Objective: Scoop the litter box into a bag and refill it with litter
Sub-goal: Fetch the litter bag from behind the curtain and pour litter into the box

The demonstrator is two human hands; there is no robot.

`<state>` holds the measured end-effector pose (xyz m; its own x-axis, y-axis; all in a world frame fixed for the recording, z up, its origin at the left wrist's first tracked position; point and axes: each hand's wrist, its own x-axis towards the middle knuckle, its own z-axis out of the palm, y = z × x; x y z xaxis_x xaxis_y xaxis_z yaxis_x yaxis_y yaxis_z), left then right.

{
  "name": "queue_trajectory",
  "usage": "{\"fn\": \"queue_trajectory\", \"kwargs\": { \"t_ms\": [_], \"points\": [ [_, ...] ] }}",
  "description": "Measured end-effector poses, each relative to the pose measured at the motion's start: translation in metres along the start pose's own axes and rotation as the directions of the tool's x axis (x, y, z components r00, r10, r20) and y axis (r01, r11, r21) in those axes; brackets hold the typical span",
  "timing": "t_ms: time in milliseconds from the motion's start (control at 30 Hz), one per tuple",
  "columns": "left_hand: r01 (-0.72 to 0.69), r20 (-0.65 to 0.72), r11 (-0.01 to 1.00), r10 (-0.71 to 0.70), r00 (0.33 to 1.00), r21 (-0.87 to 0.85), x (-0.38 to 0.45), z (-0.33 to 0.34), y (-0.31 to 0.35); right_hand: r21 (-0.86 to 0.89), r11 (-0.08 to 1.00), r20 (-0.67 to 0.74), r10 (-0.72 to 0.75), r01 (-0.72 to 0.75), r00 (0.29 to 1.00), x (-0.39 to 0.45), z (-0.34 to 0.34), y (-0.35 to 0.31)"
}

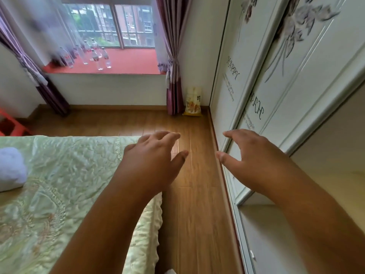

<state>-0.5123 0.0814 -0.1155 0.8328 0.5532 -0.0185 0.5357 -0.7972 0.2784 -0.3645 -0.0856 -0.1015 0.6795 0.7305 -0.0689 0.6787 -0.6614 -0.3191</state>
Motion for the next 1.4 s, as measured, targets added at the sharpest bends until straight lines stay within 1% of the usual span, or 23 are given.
{"fn": "queue_trajectory", "kwargs": {
  "t_ms": [100,300,467,567,700,867,1000,1167,1400],
  "points": [
    [0.005,0.001,1.0,-0.005,1.0,0.003,0.037,-0.007,-0.011,0.01,1.0,0.017,-0.002,0.002,1.0,0.038,-0.001,-0.002],
    [0.011,-0.014,0.999,-0.01,1.0,0.046,0.122,-0.012,-0.021,0.061,0.998,-0.013,-0.019,0.02,1.0,0.135,-0.008,0.01],
    [0.063,-0.032,0.995,-0.061,0.998,0.079,0.202,-0.017,-0.013,0.108,0.993,-0.02,-0.041,0.043,0.999,0.223,-0.019,0.036],
    [0.104,-0.05,0.989,-0.099,0.994,0.104,0.257,-0.019,-0.004,0.131,0.988,-0.015,-0.086,0.087,0.996,0.285,-0.031,0.052],
    [0.158,-0.081,0.984,-0.151,0.985,0.087,0.321,-0.023,0.007,0.124,0.983,0.003,-0.139,0.138,0.99,0.358,-0.047,0.067],
    [0.179,-0.036,0.981,-0.177,0.984,0.068,0.382,-0.017,0.014,0.111,0.983,0.04,-0.149,0.144,0.988,0.425,-0.06,0.081],
    [0.174,-0.019,0.984,-0.173,0.985,0.044,0.435,-0.01,0.01,0.113,0.987,0.063,-0.125,0.118,0.99,0.47,-0.063,0.091],
    [0.13,0.008,0.991,-0.13,0.992,0.025,0.51,-0.006,-0.007,0.073,0.996,0.068,-0.062,0.057,0.996,0.536,-0.064,0.097],
    [0.061,0.031,0.998,-0.06,0.998,-0.03,0.642,-0.017,-0.049,0.007,1.0,0.028,0.015,-0.015,0.999,0.649,-0.074,0.079]
  ]
}}
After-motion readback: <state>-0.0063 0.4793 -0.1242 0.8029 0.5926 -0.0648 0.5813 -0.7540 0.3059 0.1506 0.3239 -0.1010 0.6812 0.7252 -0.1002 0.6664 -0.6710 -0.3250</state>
